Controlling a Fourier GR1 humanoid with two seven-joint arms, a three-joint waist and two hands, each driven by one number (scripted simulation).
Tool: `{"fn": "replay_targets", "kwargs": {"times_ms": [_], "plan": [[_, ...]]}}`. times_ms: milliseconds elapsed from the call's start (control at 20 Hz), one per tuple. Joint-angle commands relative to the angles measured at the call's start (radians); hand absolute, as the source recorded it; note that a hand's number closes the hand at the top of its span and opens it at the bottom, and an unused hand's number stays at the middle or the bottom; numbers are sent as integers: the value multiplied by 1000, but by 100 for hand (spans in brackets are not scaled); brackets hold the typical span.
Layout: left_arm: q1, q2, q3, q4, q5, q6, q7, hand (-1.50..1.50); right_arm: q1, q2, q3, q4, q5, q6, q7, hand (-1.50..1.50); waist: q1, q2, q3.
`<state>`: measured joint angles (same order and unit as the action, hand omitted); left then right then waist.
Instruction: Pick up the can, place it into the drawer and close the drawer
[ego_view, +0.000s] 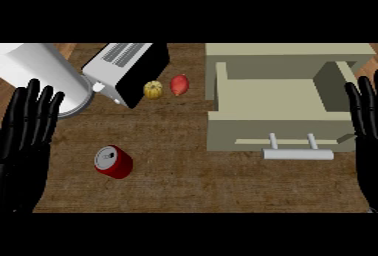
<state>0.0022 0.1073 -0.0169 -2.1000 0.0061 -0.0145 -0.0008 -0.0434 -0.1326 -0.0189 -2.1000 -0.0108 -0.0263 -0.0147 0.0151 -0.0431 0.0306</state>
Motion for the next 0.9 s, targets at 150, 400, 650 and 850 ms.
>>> {"fn": "replay_targets", "kwargs": {"times_ms": [150, 400, 650, 850], "plan": [[60, 45, -57, -57, 153, -187, -73, -150, 18, 24, 21, -6, 30, -16, -16, -150, -12, 41, -32], [129, 137, -66, -20, 183, -215, 208, -150, 119, 49, 42, 63, 54, -55, 170, -150, -14, 44, -31], [213, 140, -65, -122, 196, -234, 250, -150, 209, 11, -23, 4, -30, 10, 172, -150, -16, 41, -30], [256, 127, -14, -144, 248, -261, 258, -150, 222, 19, -57, 44, -34, 21, 132, -150, -13, 42, -30]]}}
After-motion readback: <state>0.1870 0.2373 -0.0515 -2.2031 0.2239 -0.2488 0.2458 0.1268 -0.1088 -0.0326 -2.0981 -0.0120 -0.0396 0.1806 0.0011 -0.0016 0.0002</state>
